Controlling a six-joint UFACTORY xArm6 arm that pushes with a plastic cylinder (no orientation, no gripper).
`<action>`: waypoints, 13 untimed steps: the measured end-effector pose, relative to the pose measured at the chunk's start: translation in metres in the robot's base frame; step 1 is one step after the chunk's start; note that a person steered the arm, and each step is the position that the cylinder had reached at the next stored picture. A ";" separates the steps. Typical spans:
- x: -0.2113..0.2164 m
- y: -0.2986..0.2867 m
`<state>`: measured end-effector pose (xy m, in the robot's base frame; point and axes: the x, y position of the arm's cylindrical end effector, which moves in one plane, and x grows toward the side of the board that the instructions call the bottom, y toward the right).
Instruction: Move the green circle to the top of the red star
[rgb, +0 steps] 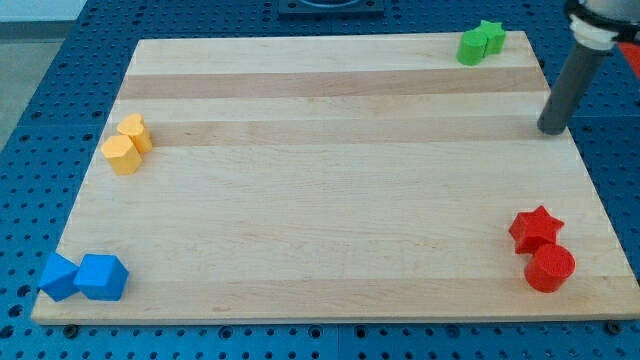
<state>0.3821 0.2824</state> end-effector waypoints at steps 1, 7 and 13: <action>-0.054 0.004; -0.190 -0.048; -0.175 -0.119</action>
<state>0.2067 0.1632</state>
